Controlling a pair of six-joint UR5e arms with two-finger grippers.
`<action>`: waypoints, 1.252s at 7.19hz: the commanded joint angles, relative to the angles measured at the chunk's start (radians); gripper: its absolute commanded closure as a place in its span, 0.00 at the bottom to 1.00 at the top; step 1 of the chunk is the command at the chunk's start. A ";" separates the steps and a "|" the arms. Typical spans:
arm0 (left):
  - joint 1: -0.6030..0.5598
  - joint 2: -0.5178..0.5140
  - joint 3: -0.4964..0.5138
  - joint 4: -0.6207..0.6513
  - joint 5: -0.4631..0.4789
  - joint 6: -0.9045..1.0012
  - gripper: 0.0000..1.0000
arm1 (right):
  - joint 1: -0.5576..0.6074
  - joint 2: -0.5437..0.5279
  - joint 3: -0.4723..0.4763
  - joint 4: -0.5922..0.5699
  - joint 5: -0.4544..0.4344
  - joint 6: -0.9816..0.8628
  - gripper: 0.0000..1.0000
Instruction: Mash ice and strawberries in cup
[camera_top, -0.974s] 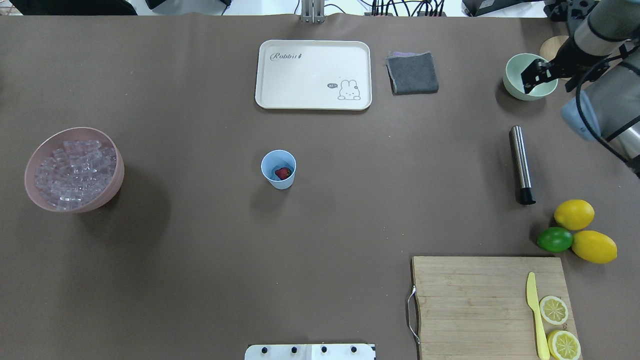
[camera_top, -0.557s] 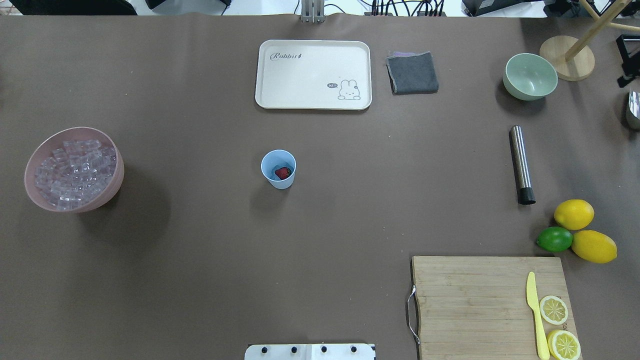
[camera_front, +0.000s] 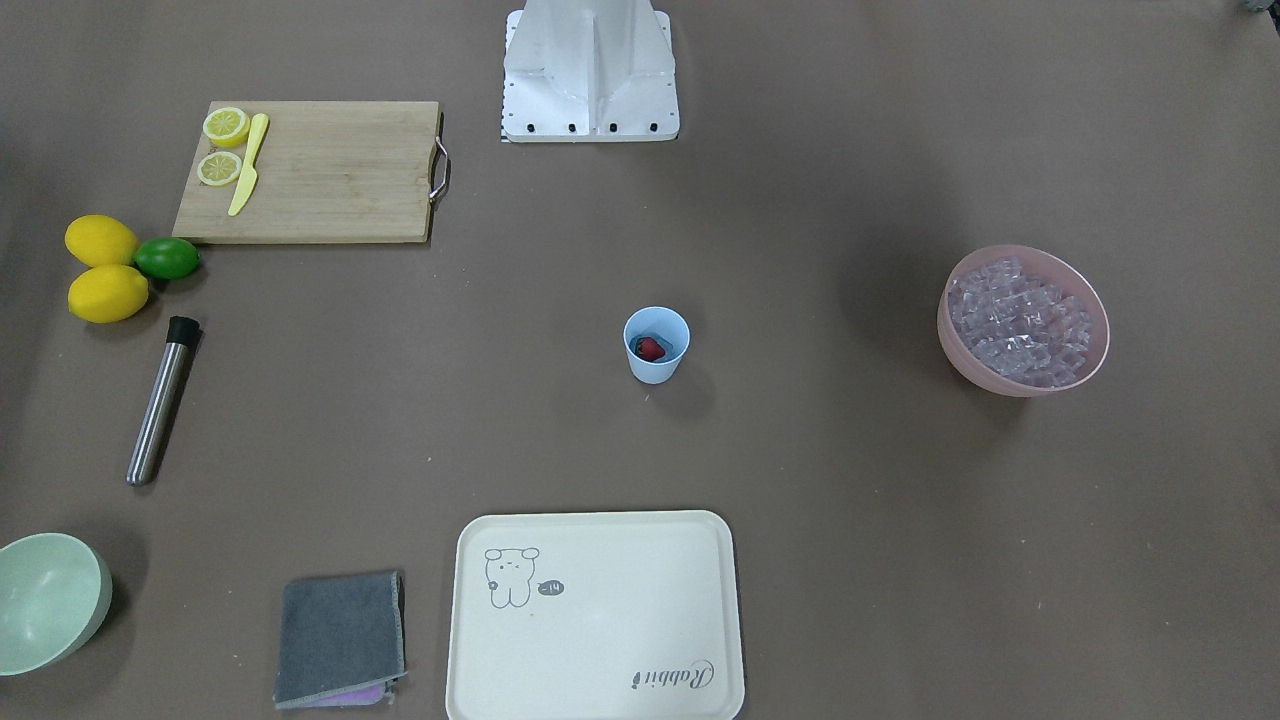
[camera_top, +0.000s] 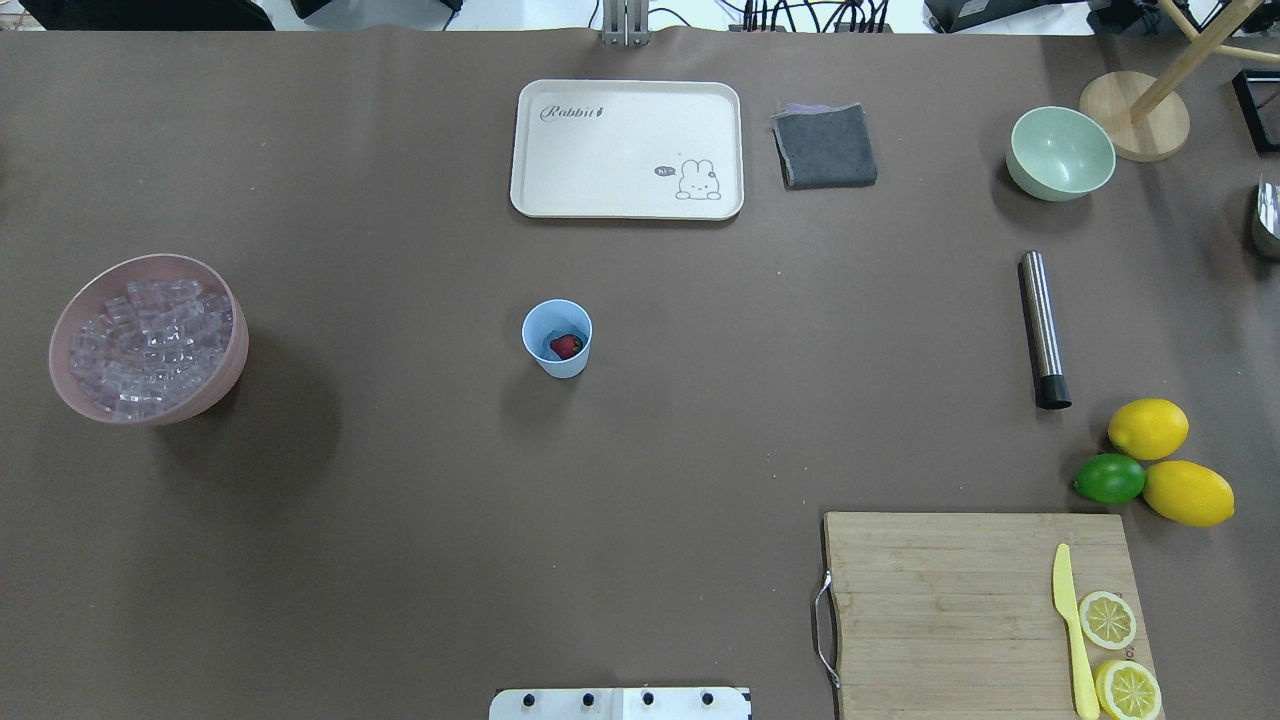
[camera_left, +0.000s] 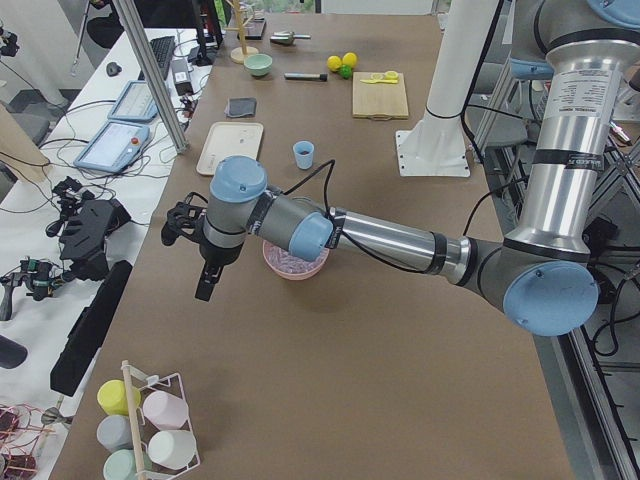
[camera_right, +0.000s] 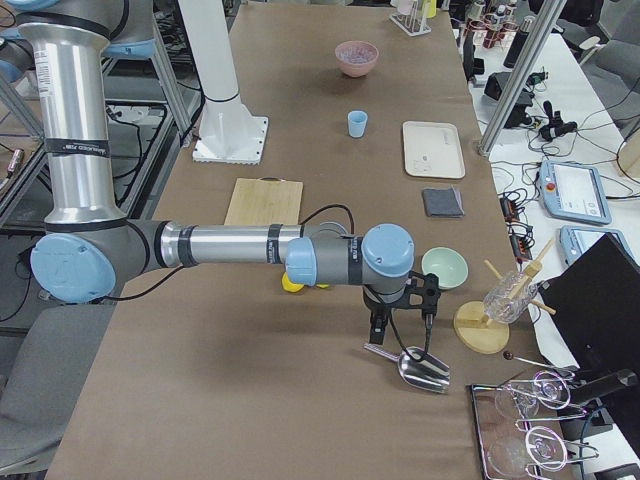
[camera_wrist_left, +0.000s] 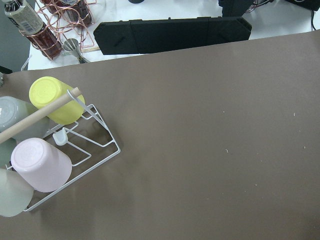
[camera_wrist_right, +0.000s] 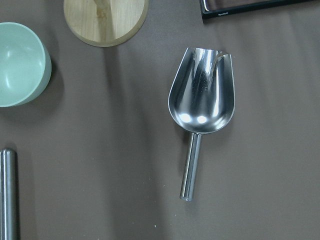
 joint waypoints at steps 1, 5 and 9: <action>-0.003 0.054 -0.005 -0.052 -0.004 -0.001 0.02 | 0.045 -0.049 0.044 0.025 0.057 -0.002 0.00; 0.000 0.132 0.021 -0.142 0.005 0.000 0.02 | 0.016 -0.072 0.036 0.059 -0.029 -0.042 0.00; 0.026 0.131 0.024 -0.135 -0.034 -0.010 0.02 | 0.014 -0.094 0.024 0.047 -0.026 -0.045 0.00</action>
